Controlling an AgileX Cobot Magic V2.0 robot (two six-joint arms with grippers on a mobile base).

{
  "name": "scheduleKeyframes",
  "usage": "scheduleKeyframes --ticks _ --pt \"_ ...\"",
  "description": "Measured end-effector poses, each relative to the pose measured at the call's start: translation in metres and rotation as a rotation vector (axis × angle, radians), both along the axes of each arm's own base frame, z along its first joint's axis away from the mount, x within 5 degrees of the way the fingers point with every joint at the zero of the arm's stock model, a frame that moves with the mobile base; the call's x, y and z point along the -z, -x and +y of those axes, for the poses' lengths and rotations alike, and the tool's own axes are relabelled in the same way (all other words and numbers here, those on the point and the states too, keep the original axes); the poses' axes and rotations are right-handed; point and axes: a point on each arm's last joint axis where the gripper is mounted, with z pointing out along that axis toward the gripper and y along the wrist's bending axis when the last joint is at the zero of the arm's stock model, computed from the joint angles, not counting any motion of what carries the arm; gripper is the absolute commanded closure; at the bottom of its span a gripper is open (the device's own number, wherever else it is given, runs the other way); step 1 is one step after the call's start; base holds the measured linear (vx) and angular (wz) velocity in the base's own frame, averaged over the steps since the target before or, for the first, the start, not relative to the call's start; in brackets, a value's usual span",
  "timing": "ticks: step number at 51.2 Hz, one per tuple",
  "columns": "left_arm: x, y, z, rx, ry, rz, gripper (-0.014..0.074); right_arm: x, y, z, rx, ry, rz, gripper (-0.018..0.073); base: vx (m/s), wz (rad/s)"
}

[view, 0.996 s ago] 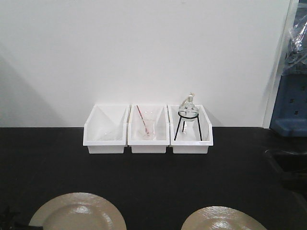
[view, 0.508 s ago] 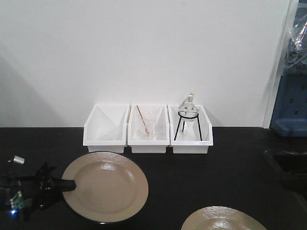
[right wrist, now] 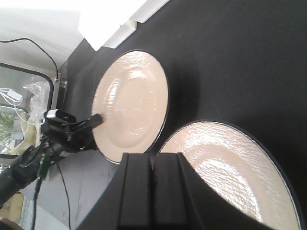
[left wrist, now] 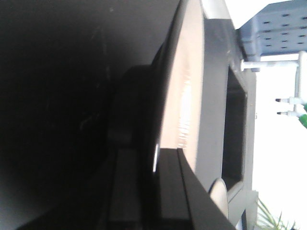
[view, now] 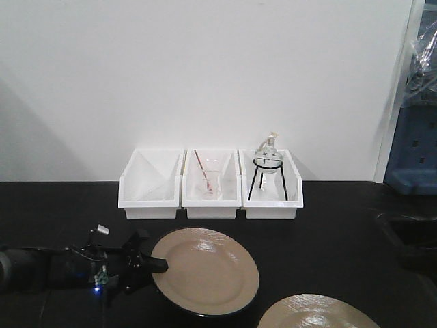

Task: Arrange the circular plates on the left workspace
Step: 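Grip the plate rim with the left gripper and slide it toward the center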

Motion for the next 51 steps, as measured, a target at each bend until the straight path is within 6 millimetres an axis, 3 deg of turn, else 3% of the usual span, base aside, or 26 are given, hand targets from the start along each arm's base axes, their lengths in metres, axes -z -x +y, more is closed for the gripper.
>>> scheduleKeyframes --ticks 9,19,25,43,51 --pt "0.004 -0.003 -0.011 -0.004 -0.032 -0.025 0.0472 0.000 0.000 0.000 0.001 0.002 -0.001 0.0564 0.00 0.00" --pt "0.004 -0.004 -0.013 0.072 -0.123 -0.162 0.0224 0.000 0.000 0.000 0.004 0.004 -0.001 0.0564 0.00 0.00" --pt "0.005 -0.003 -0.013 0.130 -0.199 -0.245 0.0120 0.000 -0.001 -0.001 0.011 0.008 -0.001 0.0564 0.00 0.00" --pt "0.014 -0.005 -0.004 0.248 -0.481 -0.413 0.0092 0.000 -0.001 -0.001 0.014 0.010 -0.002 0.0564 0.00 0.00" --pt "0.002 -0.006 0.002 0.298 -0.626 -0.493 0.0094 0.000 -0.001 -0.001 0.014 0.010 -0.004 0.0564 0.00 0.00"
